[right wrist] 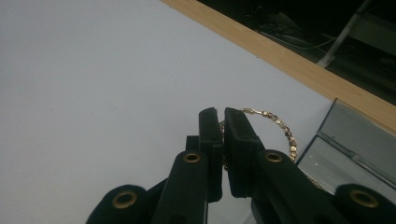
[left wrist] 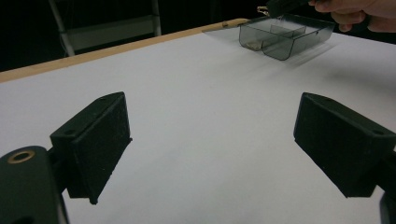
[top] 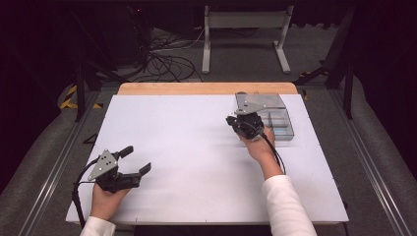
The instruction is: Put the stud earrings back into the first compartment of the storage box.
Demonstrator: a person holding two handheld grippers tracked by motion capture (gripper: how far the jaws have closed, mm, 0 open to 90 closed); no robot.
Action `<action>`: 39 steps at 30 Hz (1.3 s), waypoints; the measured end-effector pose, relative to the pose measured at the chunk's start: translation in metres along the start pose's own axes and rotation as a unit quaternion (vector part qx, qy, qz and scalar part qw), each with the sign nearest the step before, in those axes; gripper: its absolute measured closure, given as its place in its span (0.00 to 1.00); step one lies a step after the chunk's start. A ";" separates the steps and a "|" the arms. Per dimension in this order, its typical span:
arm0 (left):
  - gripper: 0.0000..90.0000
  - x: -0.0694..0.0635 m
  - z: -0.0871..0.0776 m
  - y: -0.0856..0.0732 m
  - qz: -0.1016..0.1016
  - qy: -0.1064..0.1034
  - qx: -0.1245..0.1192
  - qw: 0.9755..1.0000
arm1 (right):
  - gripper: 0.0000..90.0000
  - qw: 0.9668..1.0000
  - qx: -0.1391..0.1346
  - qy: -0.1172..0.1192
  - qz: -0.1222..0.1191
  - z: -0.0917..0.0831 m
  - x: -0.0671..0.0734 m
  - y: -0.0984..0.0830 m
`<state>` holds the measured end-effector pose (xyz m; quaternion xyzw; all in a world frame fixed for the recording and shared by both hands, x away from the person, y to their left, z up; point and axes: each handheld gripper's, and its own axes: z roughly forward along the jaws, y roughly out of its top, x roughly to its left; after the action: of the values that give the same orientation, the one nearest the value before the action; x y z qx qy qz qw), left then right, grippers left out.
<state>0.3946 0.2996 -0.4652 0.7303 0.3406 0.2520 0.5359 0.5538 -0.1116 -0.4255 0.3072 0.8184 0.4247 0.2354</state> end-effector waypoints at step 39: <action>0.13 0.001 0.001 -0.002 -0.002 -0.002 0.000 1.000 | 0.95 0.991 0.070 -0.081 0.086 0.038 -0.053 -0.013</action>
<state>0.3958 0.2998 -0.4671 0.7300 0.3411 0.2498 0.5369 0.6114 -0.1340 -0.4495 0.4257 0.7950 0.3589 0.2409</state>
